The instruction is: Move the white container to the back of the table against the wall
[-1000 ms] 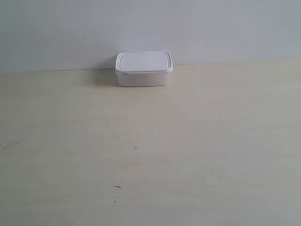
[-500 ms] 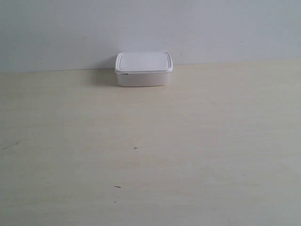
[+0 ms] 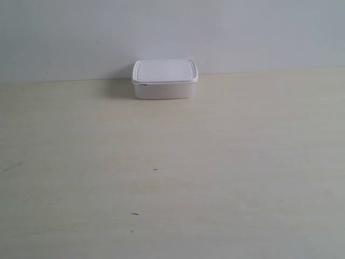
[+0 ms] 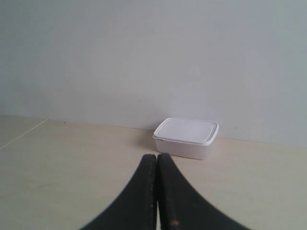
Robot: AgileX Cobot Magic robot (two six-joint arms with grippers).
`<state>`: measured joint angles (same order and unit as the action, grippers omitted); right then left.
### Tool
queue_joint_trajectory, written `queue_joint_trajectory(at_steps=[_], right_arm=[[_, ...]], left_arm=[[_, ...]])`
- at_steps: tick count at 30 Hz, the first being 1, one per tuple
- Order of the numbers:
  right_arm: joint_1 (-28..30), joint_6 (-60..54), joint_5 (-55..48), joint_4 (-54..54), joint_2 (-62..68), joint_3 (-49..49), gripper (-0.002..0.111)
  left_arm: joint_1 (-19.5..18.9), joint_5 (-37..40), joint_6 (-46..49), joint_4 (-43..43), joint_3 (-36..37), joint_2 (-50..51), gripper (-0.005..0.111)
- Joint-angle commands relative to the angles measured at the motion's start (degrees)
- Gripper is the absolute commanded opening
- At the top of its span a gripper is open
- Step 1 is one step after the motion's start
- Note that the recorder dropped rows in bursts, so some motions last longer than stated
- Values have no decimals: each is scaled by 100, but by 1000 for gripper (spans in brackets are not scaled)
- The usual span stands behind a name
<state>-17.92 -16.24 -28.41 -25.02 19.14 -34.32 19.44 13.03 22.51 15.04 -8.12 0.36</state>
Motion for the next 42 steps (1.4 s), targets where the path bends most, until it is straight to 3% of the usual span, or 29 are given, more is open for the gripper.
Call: queue_joint_trajectory(at_steps=[1, 5, 7, 13, 18, 29, 42], right_arm=[[-10, -14, 248, 30, -211, 177, 0], [474, -24, 760, 753, -1610, 1113, 0], [756, -24, 697, 501, -1914, 1347, 0], [771, -12, 679, 304, -1905, 1358, 0], [771, -12, 1611, 1432, -1914, 2114, 0], [771, -12, 2425, 1478, -1914, 3432, 0], [771, -12, 2120, 1852, -1914, 3432, 0]], left_arm=[[-190, -929, -9, 96, 60, -36, 0], [-468, -1303, -9, 96, 60, -36, 0], [-558, -1303, -9, 96, 60, -36, 0], [-754, -1181, -9, 96, 249, -36, 0], [-885, -1303, -9, -226, 812, -36, 0], [-988, -1567, -9, -708, 812, -36, 0], [-1044, -1303, -9, -1438, 812, -36, 0]])
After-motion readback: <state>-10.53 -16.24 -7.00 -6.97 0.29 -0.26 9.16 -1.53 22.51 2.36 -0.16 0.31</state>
